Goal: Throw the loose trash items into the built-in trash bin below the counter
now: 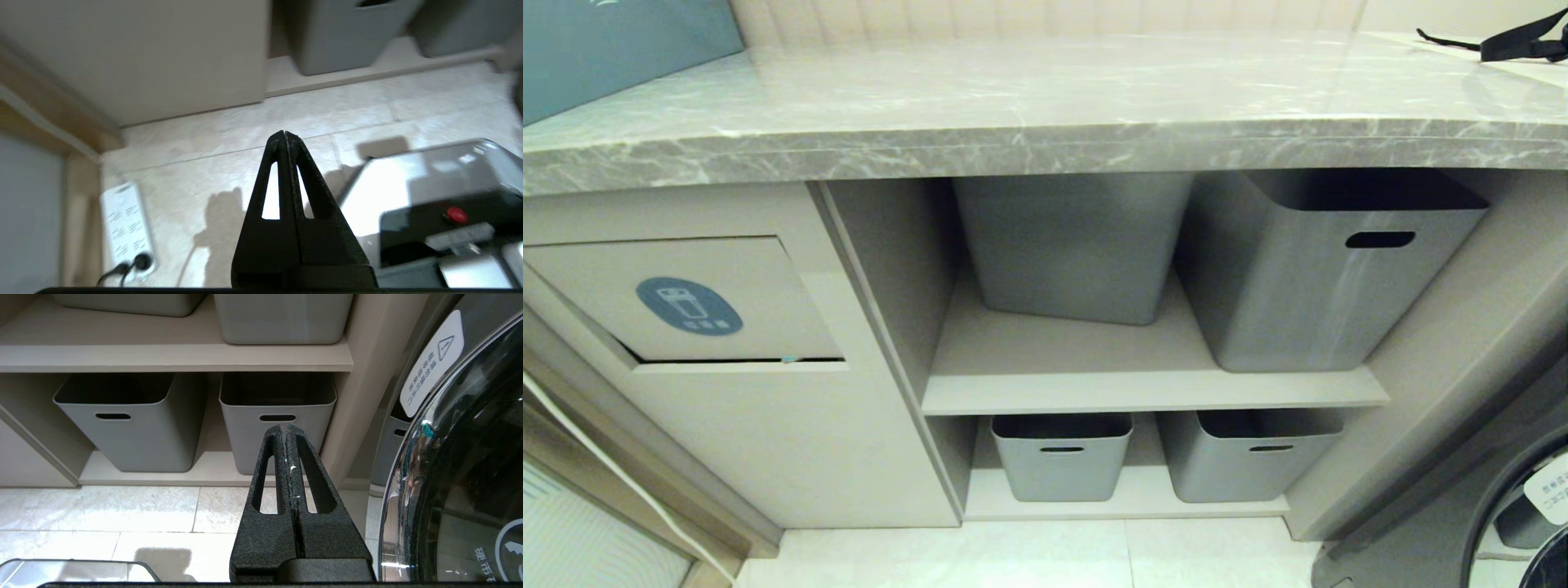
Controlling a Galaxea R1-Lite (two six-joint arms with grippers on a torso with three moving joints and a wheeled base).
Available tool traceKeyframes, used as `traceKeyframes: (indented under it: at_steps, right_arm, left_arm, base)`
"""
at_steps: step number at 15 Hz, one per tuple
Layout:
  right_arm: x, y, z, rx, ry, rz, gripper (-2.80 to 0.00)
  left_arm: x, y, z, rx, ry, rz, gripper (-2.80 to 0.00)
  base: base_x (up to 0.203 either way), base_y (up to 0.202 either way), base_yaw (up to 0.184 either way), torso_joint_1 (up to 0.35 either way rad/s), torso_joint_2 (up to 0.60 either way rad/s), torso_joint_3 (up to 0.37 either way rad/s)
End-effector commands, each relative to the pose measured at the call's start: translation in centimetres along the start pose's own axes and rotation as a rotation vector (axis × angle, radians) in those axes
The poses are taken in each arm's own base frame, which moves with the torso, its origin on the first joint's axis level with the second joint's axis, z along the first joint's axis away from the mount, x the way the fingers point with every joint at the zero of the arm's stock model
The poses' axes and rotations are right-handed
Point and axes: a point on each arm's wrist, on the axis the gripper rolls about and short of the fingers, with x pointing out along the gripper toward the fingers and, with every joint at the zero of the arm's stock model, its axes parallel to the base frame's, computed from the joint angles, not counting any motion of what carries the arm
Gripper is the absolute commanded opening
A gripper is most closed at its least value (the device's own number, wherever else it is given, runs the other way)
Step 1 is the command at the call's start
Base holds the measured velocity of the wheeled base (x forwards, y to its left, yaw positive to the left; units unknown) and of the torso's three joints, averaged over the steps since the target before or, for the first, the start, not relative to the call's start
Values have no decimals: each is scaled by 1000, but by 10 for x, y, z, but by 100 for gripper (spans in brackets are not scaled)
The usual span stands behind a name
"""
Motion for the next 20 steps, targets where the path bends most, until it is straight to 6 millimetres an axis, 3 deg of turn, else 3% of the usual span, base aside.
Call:
traceKeyframes:
  at_steps: [1,5,10,16,20]
  right_arm:
    - [0,0,0,0,-1,1,-280]
    - [0,0,0,0,-1,2,-280]
    - [0,0,0,0,-1,2,-280]
    - [0,0,0,0,-1,2,-280]
    - [0,0,0,0,-1,2,-280]
  left_arm:
    - [2,0,0,-28,35,105,-280]
    - [-3,-1,-3,-45,-56,233,-280]
    - [-4,-1,-3,18,-72,80,-280]
    - [-21,-5,-13,31,-325,156,-280]
    - [-22,-5,-13,0,-337,171,-280]
  base:
    - [0,0,0,0,0,0]
    - [0,0,0,0,0,0]
    - [0,0,0,0,0,0]
    - [0,0,0,0,0,0]
    - [0,0,0,0,0,0]
